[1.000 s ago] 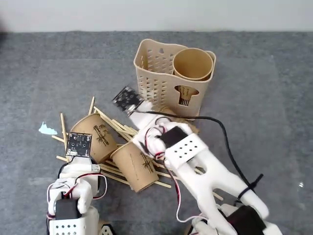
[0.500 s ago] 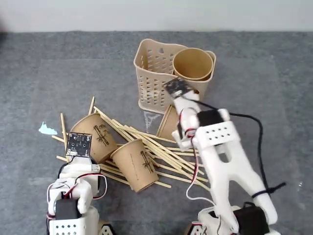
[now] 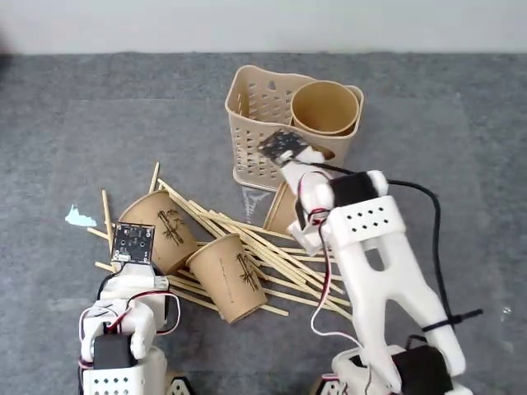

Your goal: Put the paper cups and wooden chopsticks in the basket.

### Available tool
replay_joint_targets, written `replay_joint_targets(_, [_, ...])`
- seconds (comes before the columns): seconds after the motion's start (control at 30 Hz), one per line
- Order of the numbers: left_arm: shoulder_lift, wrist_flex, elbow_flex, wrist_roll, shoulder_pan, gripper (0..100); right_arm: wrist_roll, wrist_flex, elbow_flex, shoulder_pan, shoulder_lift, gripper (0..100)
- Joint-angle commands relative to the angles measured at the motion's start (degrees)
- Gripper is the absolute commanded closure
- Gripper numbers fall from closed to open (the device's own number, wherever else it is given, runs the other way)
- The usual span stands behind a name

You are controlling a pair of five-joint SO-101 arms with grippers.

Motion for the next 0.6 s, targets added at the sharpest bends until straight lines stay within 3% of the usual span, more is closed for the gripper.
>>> replay_joint_targets(0.0, [0.2, 0.1, -0.5, -0.3, -0.2, 99, 0.7, -0.2, -3.4, -2.0, -0.1, 55.1])
replay_joint_targets(0.57, [0.2, 0.1, -0.5, -0.3, -0.2, 99, 3.2, -15.0, -3.6, -1.5, 17.8, 62.6])
